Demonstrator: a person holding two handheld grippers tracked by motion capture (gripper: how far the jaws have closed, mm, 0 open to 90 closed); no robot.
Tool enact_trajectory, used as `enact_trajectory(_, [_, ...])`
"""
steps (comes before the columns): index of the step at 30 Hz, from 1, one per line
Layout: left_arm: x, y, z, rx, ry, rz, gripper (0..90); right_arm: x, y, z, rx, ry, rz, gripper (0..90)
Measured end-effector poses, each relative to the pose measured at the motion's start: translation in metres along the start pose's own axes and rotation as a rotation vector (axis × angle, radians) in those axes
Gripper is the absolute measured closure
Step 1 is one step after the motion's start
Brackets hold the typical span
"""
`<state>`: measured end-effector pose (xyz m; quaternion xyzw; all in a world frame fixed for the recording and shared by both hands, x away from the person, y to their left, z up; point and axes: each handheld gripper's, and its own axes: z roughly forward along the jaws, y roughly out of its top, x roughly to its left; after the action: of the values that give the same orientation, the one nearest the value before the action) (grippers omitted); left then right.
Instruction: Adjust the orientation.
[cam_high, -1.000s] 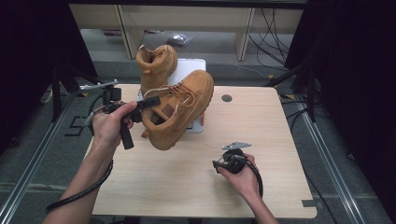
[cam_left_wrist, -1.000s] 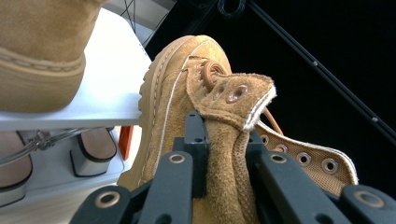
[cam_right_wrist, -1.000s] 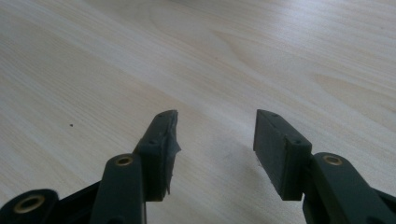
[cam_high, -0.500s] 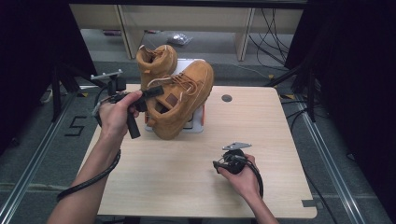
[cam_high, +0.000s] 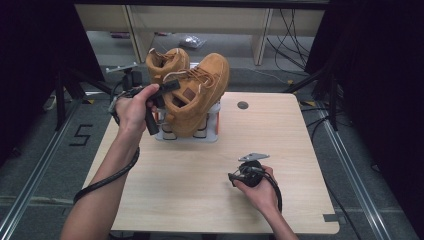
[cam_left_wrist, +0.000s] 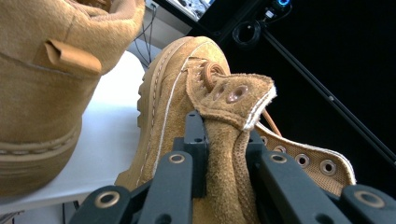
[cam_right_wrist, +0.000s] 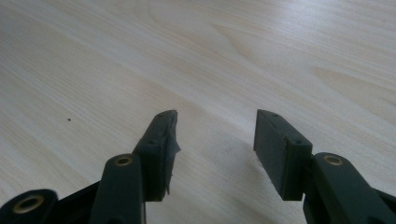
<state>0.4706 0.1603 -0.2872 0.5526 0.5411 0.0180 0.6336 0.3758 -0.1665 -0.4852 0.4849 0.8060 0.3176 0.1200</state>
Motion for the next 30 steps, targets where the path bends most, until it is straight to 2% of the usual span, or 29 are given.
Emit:
enact_trajectory(17, [-0.001,-0.001,0.025,-0.020,0.099,-0.008,78.4,0.000,-0.001,0.001,0.003,0.000,-0.002,49.7])
enact_trajectory(25, [-0.004,0.002,0.031,-0.024,0.119,-0.015,78.1,-0.001,-0.002,0.002,0.001,0.001,0.003,49.6])
enact_trajectory(30, [-0.003,0.004,0.035,-0.033,0.117,-0.028,78.1,-0.001,-0.002,0.001,0.002,0.002,-0.007,49.5])
